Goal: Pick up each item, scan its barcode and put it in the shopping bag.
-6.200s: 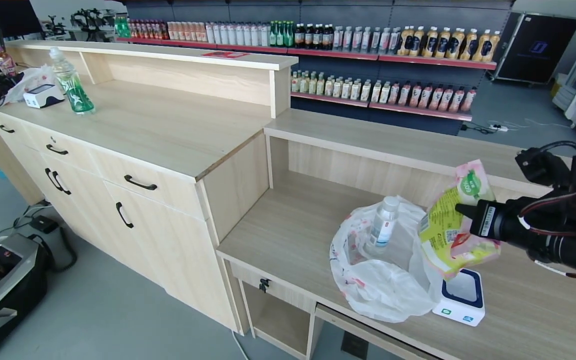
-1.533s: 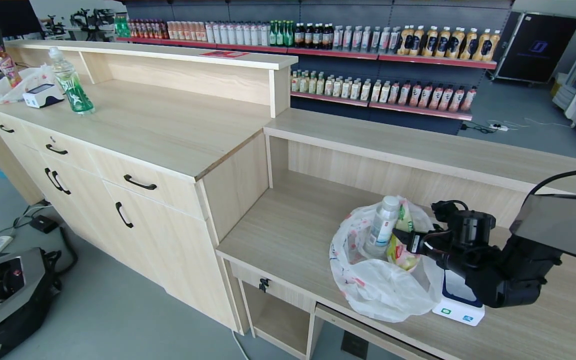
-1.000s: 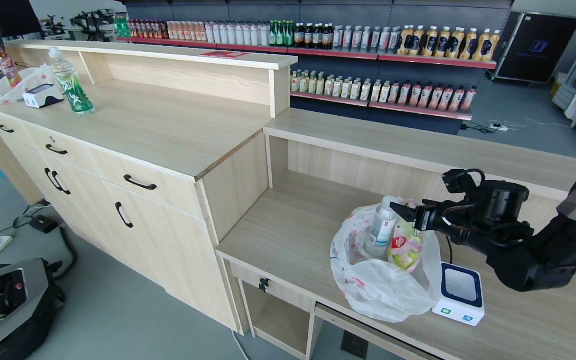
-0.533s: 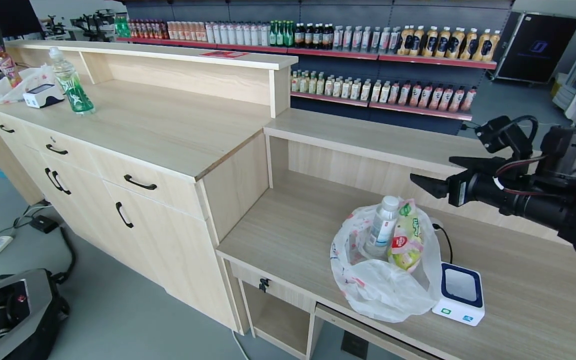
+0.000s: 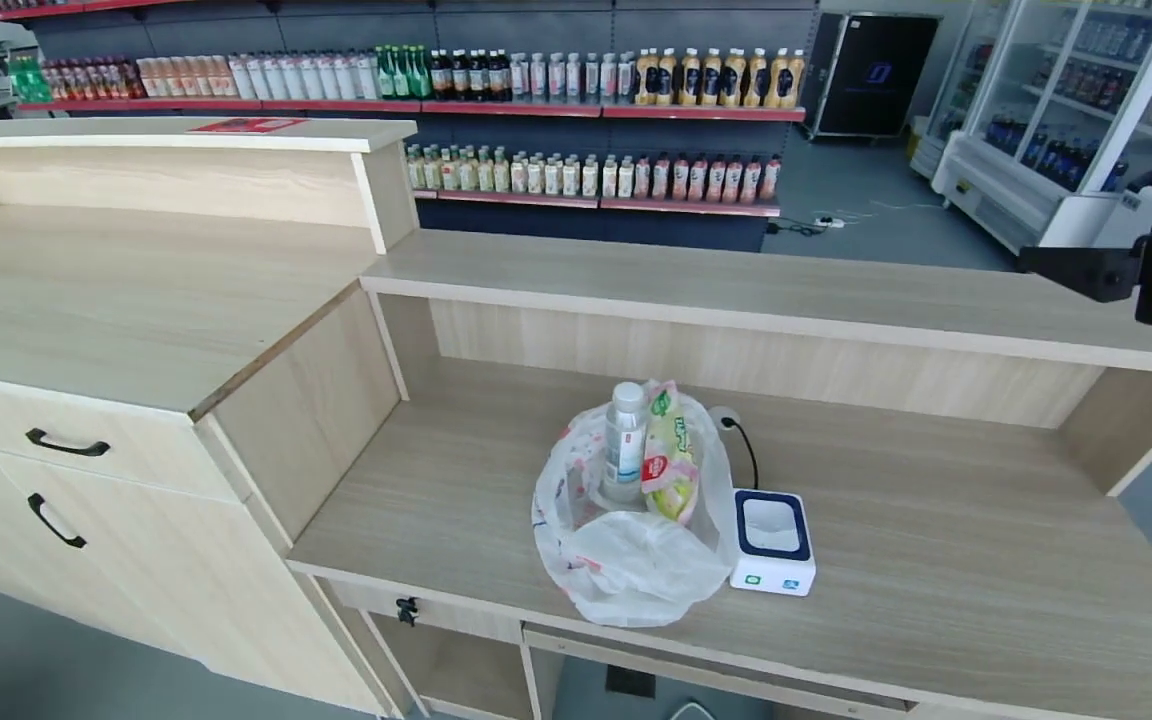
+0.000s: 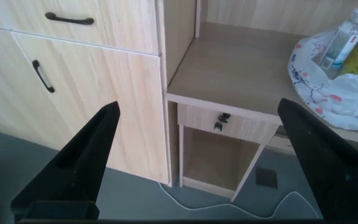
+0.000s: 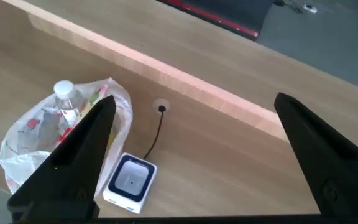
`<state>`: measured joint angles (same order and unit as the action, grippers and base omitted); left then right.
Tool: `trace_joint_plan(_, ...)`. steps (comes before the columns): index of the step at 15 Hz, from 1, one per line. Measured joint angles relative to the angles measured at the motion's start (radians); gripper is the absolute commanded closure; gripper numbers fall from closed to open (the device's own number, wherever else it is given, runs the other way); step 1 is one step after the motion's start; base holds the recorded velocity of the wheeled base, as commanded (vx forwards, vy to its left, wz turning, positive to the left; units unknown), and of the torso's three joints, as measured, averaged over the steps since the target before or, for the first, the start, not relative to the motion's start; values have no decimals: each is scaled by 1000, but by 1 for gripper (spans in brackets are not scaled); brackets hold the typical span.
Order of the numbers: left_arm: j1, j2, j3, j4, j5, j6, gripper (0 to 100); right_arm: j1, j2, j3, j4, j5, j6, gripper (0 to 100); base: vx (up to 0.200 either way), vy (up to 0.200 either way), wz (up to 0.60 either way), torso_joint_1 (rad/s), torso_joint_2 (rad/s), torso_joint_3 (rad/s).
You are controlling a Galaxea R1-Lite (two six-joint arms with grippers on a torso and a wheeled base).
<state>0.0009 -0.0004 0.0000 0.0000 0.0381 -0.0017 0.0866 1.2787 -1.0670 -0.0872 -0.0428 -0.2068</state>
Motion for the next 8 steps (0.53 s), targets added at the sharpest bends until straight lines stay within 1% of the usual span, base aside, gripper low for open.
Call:
trace_joint_plan(1, 0, 0, 0, 0, 0, 0, 0, 1, -41, -7, 78, -49, 32, 0, 0, 0, -600, 2, 2, -2)
trace_joint_plan(2, 1, 0, 0, 0, 1, 0, 0, -3, -77, 8, 121, -88, 56, 0, 0, 0, -600, 2, 2, 2)
trace_joint_plan(3, 0, 0, 0, 0, 1, 0, 0, -13, -111, 42, 131, -112, 74, 0, 0, 0, 0, 0, 0, 0)
trace_joint_plan(5, 0, 0, 0, 0, 0, 0, 0, -38, -194, 174, 136, -125, 120, 0, 0, 0, 0, 0, 0, 0)
trace_joint_plan(7, 1, 0, 0, 0, 0, 0, 0, -45, -296, 346, 114, -124, 158, 0, 0, 0, 0, 0, 0, 0)
trace_joint_plan(8, 0, 0, 0, 0, 0, 0, 0, -45, -346, 437, 73, -123, 167, 0, 0, 0, 0, 0, 0, 0)
